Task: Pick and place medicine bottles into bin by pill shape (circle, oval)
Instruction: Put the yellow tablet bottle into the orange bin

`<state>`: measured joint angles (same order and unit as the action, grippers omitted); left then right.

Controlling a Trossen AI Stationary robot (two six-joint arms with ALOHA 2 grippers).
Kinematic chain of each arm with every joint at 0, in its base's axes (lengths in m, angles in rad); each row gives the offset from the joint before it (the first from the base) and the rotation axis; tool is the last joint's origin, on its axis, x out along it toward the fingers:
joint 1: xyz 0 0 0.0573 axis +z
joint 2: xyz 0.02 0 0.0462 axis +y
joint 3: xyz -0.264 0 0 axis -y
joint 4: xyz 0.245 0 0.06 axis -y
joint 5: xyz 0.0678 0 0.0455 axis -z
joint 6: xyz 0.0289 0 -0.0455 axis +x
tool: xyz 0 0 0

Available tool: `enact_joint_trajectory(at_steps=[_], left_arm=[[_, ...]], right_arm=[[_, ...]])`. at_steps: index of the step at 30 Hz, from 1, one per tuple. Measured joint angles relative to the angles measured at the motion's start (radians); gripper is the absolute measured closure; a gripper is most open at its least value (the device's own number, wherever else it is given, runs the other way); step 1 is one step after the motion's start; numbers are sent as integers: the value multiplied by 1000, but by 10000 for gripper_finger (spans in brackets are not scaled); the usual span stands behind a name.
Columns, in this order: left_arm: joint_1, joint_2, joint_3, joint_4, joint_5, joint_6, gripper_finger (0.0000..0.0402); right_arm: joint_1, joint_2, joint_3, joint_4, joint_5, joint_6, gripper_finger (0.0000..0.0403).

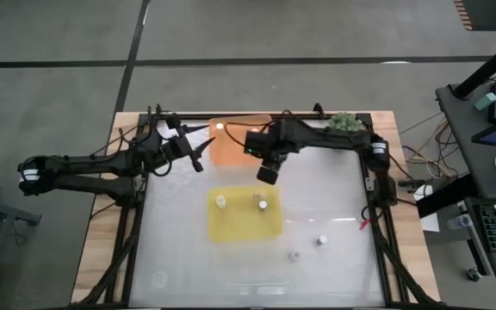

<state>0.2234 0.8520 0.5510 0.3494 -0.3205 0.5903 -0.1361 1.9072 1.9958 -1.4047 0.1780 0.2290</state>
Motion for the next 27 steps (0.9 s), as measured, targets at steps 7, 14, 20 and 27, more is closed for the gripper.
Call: enact_joint_trajectory(at_steps=[7,14,20,27], left_arm=[[0,0,0,0,0,0,230],[0,0,0,1,0,-1,230],[0,0,0,1,0,-1,230],[0,0,1,1,1,0,230]], right_arm=[[-53,88,185,6,42,-136,291],[-124,175,329,28,36,-233,291],[-186,234,360,35,15,-284,291],[-226,290,359,102,-57,-354,291]])
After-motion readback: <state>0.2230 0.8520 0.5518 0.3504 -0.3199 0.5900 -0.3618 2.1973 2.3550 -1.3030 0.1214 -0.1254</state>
